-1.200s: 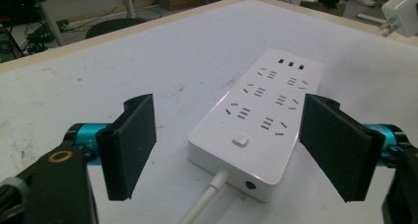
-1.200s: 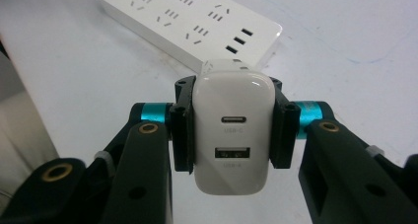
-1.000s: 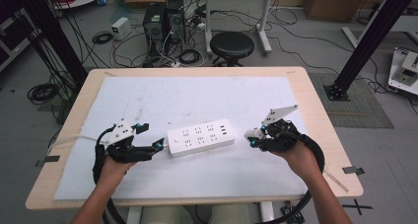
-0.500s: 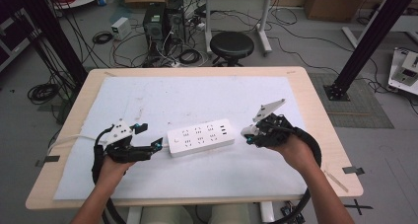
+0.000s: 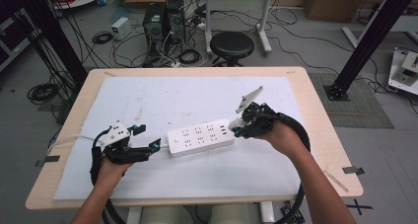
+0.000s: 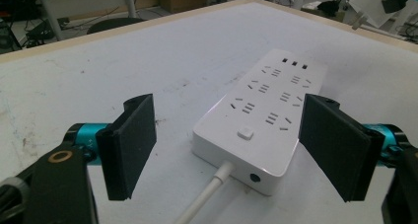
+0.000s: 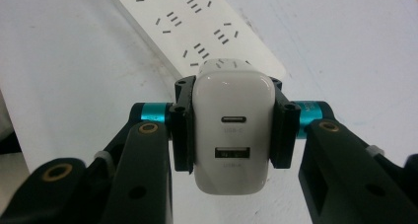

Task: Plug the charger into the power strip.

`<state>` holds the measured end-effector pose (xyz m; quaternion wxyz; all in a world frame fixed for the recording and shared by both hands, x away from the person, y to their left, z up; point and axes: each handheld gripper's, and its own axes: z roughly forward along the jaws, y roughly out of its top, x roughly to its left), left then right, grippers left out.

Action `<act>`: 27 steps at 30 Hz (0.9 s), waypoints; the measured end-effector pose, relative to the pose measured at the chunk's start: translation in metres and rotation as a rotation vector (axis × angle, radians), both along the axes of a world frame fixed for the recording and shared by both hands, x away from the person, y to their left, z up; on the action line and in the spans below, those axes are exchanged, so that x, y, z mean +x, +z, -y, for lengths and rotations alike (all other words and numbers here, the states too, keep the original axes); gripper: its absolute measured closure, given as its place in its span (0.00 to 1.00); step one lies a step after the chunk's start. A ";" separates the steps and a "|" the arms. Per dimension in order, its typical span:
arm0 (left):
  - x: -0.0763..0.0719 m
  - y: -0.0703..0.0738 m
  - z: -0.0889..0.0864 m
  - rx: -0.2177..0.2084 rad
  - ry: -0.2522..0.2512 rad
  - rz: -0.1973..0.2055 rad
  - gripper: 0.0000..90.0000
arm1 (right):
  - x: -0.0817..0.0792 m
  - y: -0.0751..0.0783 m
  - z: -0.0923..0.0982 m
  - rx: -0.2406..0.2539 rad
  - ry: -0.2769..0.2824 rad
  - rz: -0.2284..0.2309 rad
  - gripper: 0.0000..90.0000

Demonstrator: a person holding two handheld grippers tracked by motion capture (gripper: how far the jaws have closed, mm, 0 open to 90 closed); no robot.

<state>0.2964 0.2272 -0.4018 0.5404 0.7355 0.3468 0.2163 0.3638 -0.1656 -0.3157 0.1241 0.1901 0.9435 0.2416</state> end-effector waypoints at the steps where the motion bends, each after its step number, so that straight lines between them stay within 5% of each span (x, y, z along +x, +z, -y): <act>1: 0.000 0.000 -0.001 -0.006 0.005 0.003 0.25 | 0.002 0.000 -0.003 -0.003 0.016 -0.002 0.70; 14: -0.002 -0.003 -0.010 -0.019 0.021 0.004 0.25 | 0.017 -0.001 -0.017 -0.012 0.038 -0.044 0.70; 27: -0.003 -0.003 -0.010 -0.026 0.027 0.010 0.25 | 0.005 -0.002 0.015 0.051 -0.006 -0.086 0.70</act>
